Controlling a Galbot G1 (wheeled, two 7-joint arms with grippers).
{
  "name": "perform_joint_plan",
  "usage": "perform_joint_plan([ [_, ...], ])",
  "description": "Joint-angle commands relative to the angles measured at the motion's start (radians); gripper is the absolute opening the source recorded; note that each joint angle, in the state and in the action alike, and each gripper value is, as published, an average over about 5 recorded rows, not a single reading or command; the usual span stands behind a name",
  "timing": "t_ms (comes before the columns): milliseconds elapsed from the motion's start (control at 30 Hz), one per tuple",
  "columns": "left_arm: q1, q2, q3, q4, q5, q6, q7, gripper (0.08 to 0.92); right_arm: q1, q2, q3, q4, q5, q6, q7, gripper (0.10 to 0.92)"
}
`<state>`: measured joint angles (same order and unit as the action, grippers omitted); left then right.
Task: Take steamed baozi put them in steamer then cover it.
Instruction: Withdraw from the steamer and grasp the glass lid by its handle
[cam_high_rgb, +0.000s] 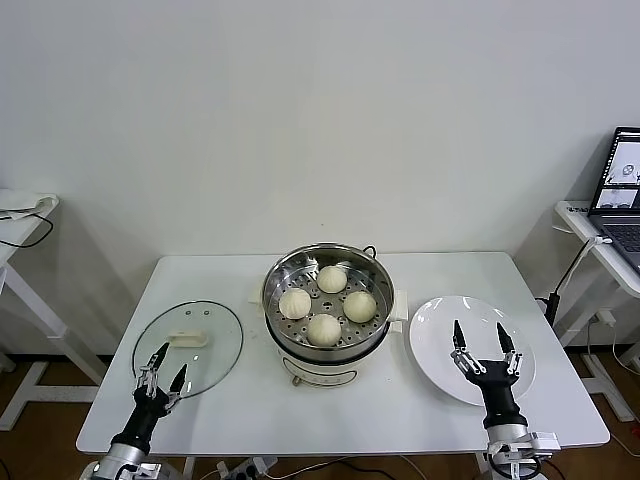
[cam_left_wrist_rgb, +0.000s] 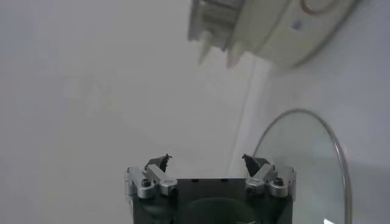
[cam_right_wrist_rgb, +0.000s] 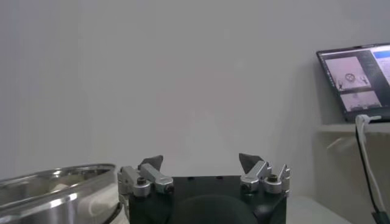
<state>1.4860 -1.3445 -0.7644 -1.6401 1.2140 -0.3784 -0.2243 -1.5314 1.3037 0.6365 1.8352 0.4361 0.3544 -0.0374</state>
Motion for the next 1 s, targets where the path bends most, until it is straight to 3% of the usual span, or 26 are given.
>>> perform_joint_plan([
  [33,-0.142,0.006,-0.005,0.171,0.171,-0.002,-0.060,0.823,0.005,0.011,0.000,-0.027,-0.005,0.005,-0.002,0.823],
  [1000,-0.350,-0.001,0.026,0.348,0.243,0.036,-0.070,0.823,0.033,0.016,-0.007,-0.109,-0.034,0.024,-0.014,0.823],
])
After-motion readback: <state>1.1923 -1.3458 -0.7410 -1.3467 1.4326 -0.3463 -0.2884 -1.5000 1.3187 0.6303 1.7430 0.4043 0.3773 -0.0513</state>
